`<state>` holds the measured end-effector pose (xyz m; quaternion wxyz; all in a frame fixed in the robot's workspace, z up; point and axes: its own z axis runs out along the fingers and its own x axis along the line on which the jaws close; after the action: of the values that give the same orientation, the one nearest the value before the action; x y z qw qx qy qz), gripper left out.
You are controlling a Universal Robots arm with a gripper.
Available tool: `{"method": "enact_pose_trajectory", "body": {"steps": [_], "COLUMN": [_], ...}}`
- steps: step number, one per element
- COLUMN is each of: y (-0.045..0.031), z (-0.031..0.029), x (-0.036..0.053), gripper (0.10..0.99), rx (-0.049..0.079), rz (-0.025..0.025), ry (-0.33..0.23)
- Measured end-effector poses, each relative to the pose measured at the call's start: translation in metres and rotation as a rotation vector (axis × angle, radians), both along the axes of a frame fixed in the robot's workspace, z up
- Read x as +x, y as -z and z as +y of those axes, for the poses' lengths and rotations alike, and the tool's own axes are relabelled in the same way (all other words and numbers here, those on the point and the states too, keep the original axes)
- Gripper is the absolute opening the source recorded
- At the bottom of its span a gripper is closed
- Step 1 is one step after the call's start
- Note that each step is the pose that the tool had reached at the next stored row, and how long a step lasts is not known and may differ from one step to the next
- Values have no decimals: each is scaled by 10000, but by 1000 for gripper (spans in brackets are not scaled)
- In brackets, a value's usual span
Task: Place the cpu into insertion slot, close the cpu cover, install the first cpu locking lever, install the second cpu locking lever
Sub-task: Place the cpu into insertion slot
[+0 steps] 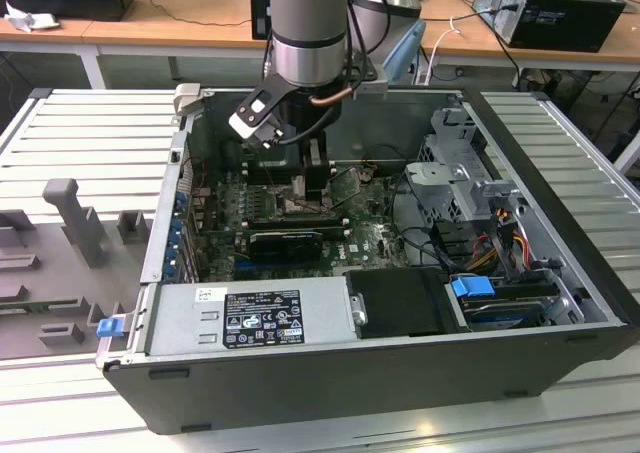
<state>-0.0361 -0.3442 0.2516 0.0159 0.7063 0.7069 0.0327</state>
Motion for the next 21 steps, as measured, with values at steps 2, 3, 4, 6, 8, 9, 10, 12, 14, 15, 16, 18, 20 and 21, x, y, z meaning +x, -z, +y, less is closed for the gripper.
{"method": "enact_pose_trajectory", "body": {"steps": [2,3,4,6,8,9,10,12,14,15,16,18,20,21], "y": [34,54,71,94,112,119,137,175,206,219,235,263,312,333], "z": [1,7,12,42,68,74,85,114,142,154,163,174,179,182], "x": [-3,-4,-4,-6,-10,-15,-26,-48,-53,-54,-54,-55,-56,-57], "gripper": [529,529,529,529,529,529,529,529,529,529,529,529,529,529], "rx": [0,0,0,-1,1,4,4,5,5,6,7,5,6,7], "rz": [33,46,57,77,86,88,92,97,104,109,115,127,130,135], "ry": [2,-1,-9,-22,-32,-38,-48,-76,-83,-83,-83,-83,-85,-84]}}
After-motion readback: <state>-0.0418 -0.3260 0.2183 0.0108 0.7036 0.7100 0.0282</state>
